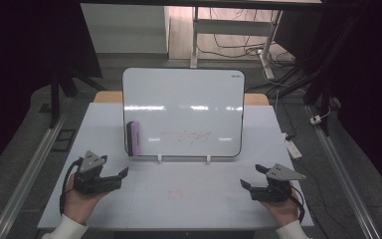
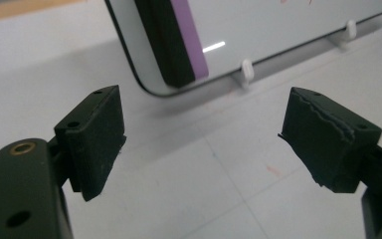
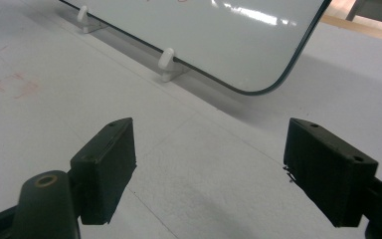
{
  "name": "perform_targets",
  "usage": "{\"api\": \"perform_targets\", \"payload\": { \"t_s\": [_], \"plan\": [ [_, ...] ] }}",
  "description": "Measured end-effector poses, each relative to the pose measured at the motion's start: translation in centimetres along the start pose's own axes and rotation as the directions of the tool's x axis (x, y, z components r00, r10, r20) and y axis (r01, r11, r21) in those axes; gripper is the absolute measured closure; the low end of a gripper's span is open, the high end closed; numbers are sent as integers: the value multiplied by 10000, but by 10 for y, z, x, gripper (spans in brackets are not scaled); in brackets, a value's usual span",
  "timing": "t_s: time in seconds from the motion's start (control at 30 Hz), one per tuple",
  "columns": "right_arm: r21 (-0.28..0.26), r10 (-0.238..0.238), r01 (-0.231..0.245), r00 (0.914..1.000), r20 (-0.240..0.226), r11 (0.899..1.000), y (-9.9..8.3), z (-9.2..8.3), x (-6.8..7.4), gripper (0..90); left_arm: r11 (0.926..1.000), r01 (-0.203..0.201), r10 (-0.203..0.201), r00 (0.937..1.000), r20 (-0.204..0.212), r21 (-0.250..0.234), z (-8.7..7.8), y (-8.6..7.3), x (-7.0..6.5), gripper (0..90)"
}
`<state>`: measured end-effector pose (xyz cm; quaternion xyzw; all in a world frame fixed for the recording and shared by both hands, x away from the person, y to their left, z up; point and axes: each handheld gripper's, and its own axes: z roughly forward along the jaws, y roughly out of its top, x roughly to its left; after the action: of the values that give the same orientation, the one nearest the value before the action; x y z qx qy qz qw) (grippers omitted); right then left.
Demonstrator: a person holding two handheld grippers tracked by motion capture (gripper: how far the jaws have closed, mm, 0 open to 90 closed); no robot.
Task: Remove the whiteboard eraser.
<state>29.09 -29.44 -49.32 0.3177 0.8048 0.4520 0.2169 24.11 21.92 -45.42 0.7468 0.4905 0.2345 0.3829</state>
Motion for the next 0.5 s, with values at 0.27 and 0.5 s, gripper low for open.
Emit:
{"api": "perform_targets", "payload": {
  "t_s": [0.27, 0.5],
  "plan": [
    [97, -79, 79, 10000, 34, 9999, 1, 3, 1, 204, 10000, 60, -61, 9998, -194, -71, 16, 27, 3, 189],
    [307, -164, 163, 9999, 35, 9994, -1, 8, 1, 204, 9998, 164, -157, 9982, -574, 113, 39, 41, 10, 198]
  ]
}}
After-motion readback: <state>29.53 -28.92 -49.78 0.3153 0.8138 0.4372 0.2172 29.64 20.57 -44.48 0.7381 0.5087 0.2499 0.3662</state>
